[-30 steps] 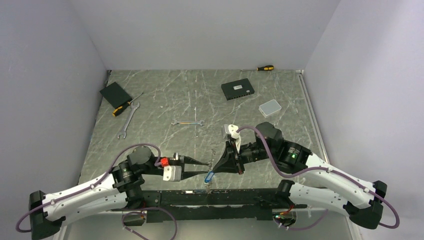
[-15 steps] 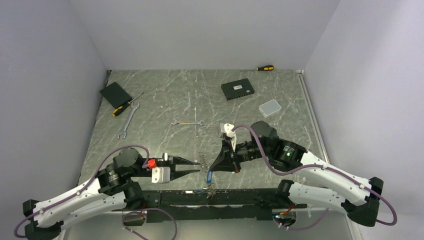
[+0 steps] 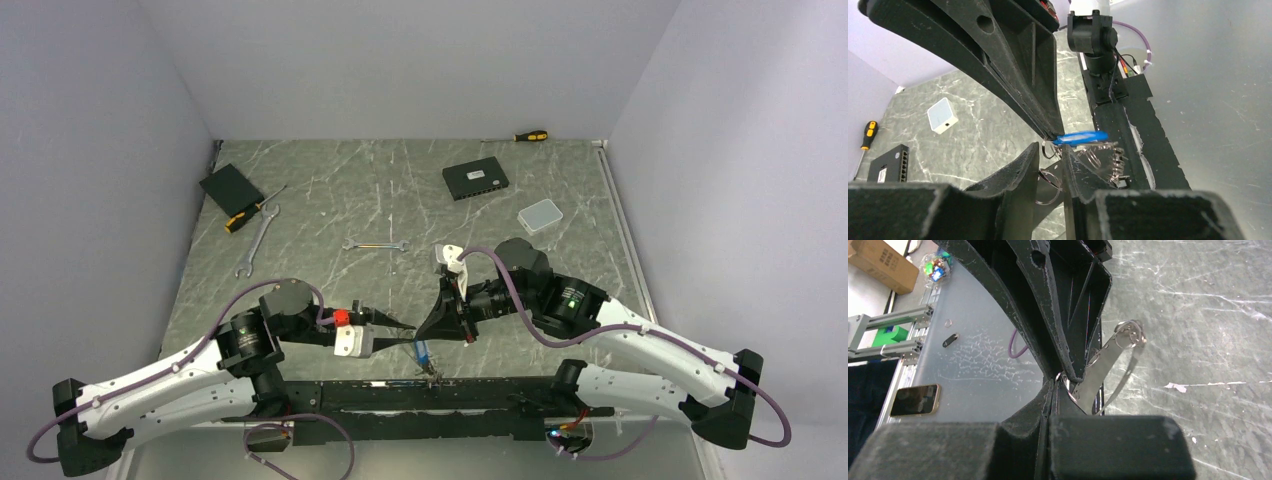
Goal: Put the keys on the keyring
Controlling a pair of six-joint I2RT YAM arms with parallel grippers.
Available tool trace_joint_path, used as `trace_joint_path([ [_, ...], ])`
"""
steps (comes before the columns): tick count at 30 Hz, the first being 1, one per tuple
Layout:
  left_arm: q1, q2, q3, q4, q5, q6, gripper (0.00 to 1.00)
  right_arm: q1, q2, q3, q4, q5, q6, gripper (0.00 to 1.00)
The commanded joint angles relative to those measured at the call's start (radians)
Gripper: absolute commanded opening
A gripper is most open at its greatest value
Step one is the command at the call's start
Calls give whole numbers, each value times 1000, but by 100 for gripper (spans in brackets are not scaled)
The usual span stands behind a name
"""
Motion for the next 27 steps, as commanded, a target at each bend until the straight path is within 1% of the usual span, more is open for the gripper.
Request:
trace_joint_path([
  [1,0,26,49,9,40,45,26,4,-17,54,43,-27,-15,0],
  [6,0,35,49,20,53,47,19,4,-31,46,49,-25,-9,0],
  [11,0,38,44,32,46,45,14,4,-21,51,44,-42,-13,0],
  [12,0,41,47,29,46,47,11,4,-21,52,45,-44,-13,0],
  [14,0,45,51,21,52,53,1,4,-23,51,49,-40,-11,0],
  [24,0,34,32,24,68,76,0,4,-20,60,64,-47,-2,0],
  [27,0,15,20,29,73,84,0,4,-18,65,59,-44,-4,7],
])
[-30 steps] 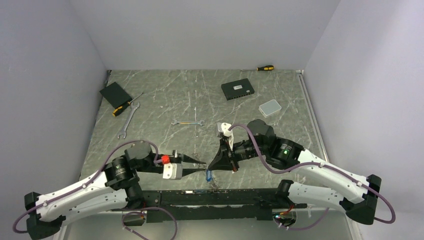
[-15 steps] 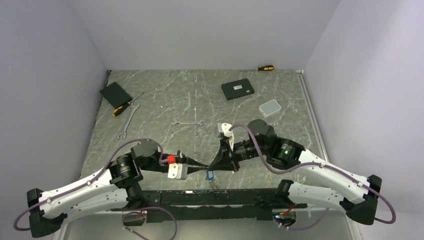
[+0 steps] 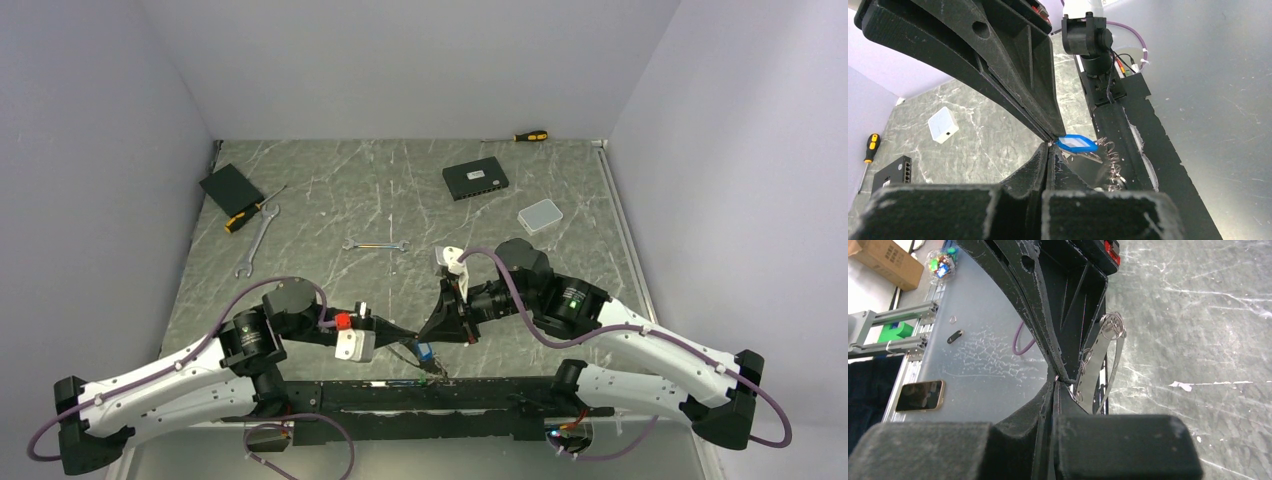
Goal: Put the keys on the keyring
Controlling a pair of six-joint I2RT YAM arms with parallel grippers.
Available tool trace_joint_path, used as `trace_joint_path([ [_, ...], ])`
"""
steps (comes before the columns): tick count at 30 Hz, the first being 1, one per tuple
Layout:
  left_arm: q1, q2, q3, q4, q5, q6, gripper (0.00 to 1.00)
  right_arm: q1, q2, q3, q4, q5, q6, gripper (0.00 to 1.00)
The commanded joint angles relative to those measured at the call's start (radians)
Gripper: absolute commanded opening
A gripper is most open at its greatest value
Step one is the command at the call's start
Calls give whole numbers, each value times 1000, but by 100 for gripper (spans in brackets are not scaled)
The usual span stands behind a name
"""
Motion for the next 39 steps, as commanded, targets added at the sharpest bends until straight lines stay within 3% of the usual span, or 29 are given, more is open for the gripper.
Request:
trace_joint_path([
  [1,0,-35,9,25,33,40,0,4,-13,65,78,-28,1,9],
  [7,0,-66,8,17,50,46,0,4,-18,76,53,-5,-17,23],
  [10,0,-80,3,21,56,45,0,4,-21,79,48,4,-21,25],
  [16,0,-97,6,3,90,53,0,4,-34,86,34,41,-40,42],
  [21,0,-102,32,-52,144,72,0,4,-28,104,1,63,-83,42],
  [25,0,-115,36,-54,149,69,0,4,-12,121,-25,37,-114,36],
  [39,0,-178,12,39,178,46,0,38,-37,13,104,40,-151,33],
])
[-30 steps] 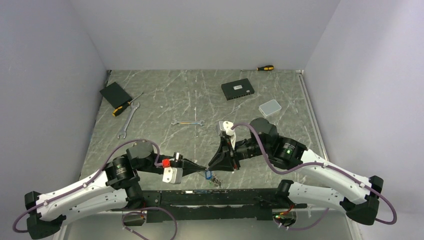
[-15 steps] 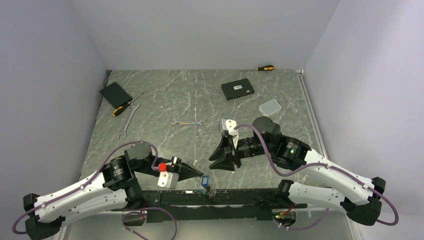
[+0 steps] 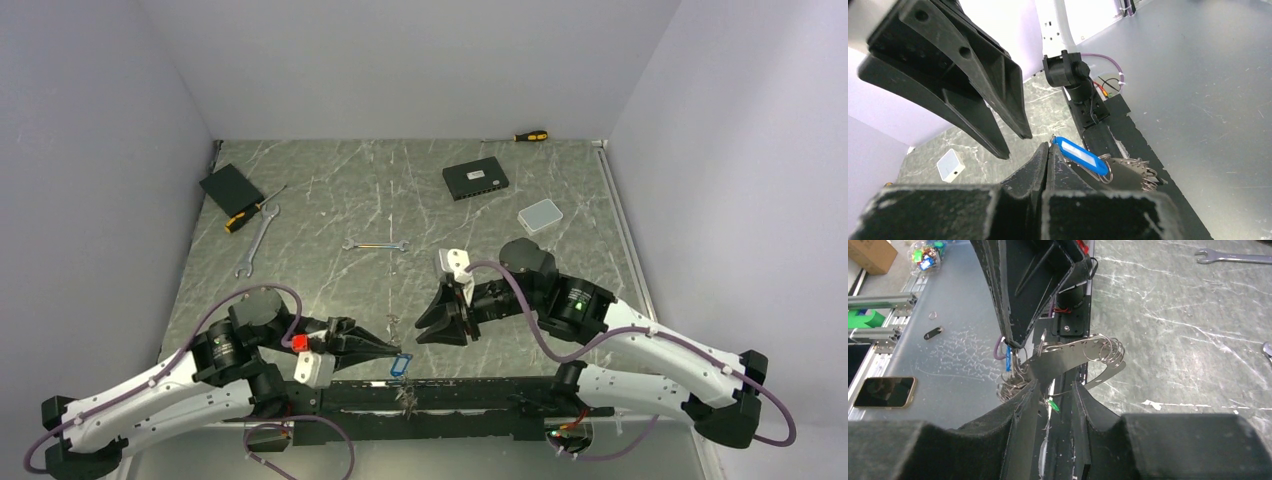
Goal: Put the keys on the keyring
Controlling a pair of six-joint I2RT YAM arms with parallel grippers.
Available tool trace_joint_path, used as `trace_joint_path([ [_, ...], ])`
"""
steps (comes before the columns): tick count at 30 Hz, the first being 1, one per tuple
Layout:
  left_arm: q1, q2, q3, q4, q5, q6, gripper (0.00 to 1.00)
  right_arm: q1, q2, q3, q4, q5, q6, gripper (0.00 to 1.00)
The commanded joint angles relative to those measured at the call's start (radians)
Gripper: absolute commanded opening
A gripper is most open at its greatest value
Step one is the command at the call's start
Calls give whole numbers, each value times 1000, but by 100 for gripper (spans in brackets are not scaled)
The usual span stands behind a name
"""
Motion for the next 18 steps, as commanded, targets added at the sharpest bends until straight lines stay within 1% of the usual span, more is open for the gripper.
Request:
trace_joint_path([
  [1,0,-25,14,99,44,1,0,21,-34,-51,126,9,-33,33],
  [5,0,-54,7,100,39,5,0,58,-73,-128,231,27,-67,36],
  [9,0,-72,0,126,41,0,0,94,-105,-189,325,24,-115,34],
  [12,0,-73,-2,139,44,-2,0,136,-113,-212,387,78,-132,34],
  [18,0,-66,-11,180,50,-14,0,228,-99,-214,426,232,-186,35],
])
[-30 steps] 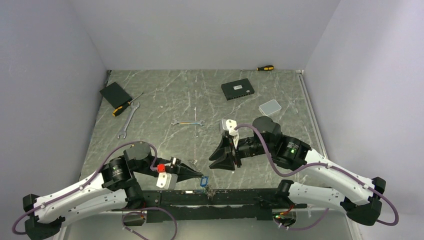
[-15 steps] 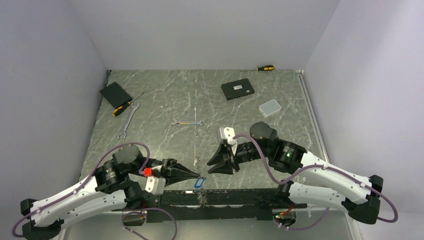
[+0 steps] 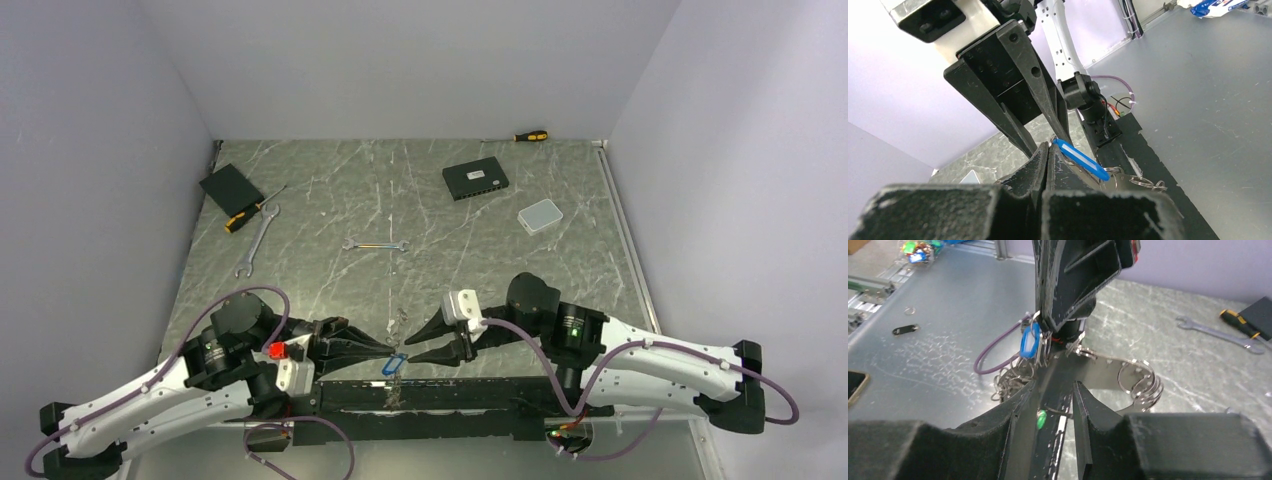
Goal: Put the keys on the keyring
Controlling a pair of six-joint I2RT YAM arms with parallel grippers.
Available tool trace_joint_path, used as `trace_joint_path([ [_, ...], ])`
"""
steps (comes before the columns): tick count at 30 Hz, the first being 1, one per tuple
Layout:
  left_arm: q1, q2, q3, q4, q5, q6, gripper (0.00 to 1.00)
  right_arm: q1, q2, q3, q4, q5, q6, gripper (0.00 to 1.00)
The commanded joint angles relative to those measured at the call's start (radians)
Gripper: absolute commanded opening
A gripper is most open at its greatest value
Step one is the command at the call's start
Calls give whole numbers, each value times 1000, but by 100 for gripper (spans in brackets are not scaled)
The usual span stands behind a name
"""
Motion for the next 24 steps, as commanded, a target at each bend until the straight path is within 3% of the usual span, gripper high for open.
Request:
trace_joint_path([
  [1,0,1,1,106,30,-13,0,65,-3,2,121,140,-74,34],
  [14,0,29,-8,195,26,-44,0,167,-15,-17,166,314,-148,30],
  [20,0,34,-3,200,27,-47,0,168,-38,-25,130,364,-170,40],
  [24,0,37,-8,222,31,-55,0,168,-64,-51,160,413,-200,41],
])
